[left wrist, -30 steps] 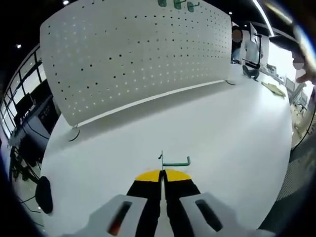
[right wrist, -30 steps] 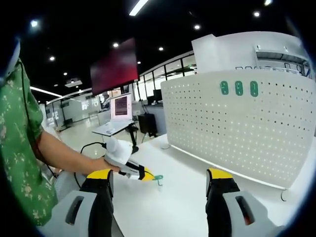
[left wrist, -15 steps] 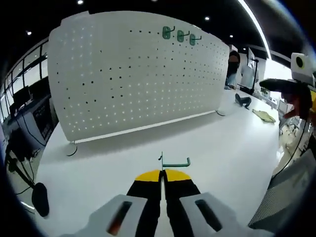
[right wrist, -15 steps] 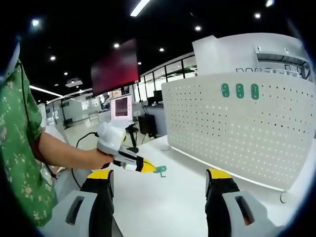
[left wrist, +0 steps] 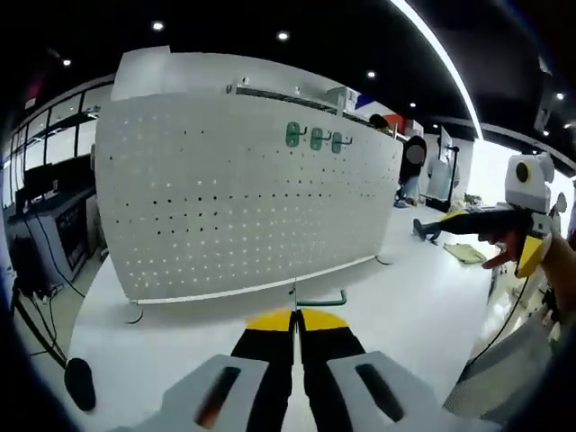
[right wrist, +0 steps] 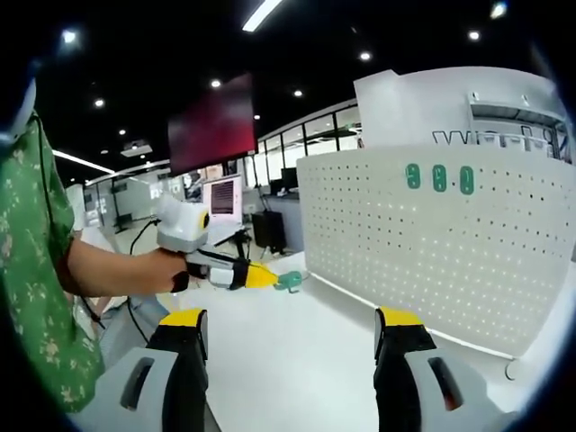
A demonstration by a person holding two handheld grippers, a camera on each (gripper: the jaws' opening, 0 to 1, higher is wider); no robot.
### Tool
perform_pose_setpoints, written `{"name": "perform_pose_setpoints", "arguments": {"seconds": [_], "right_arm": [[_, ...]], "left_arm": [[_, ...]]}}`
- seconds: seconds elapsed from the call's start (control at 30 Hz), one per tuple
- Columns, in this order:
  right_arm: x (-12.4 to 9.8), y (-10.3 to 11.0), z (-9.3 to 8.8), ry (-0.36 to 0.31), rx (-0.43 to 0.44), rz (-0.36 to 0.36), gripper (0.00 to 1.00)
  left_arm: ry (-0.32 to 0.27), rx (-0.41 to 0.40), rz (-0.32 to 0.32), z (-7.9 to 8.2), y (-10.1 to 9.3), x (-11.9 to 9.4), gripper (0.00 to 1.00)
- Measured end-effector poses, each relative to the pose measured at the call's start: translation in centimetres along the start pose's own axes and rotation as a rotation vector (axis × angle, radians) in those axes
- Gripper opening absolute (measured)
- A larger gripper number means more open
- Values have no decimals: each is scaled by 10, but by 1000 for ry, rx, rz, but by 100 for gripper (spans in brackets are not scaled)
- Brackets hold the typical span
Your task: Insert the hook assembly into the mounting plate slot until the hook locks in place.
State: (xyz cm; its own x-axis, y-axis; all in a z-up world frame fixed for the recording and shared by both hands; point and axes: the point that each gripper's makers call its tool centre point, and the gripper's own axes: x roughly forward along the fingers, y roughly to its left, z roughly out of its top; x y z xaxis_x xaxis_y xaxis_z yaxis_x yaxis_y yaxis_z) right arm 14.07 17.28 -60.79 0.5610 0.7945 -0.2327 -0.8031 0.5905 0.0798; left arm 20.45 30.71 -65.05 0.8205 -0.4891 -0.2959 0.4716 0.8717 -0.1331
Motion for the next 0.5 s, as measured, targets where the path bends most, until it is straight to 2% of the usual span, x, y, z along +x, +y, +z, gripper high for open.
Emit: {"name": "perform_pose_setpoints", "arguments": {"seconds": [0.2, 0.3, 0.5], "right_arm": [[2, 4, 9, -12, -11, 12, 76], [2, 6, 17, -28, -7, 24, 76], [3, 9, 28, -51, -10, 36, 74]], "left_arm": [[-76, 0, -21, 29, -6, -17, 2], [-116, -26, -43, 42, -10, -26, 2], [-164, -93, -86, 55, -18, -37, 2]]}}
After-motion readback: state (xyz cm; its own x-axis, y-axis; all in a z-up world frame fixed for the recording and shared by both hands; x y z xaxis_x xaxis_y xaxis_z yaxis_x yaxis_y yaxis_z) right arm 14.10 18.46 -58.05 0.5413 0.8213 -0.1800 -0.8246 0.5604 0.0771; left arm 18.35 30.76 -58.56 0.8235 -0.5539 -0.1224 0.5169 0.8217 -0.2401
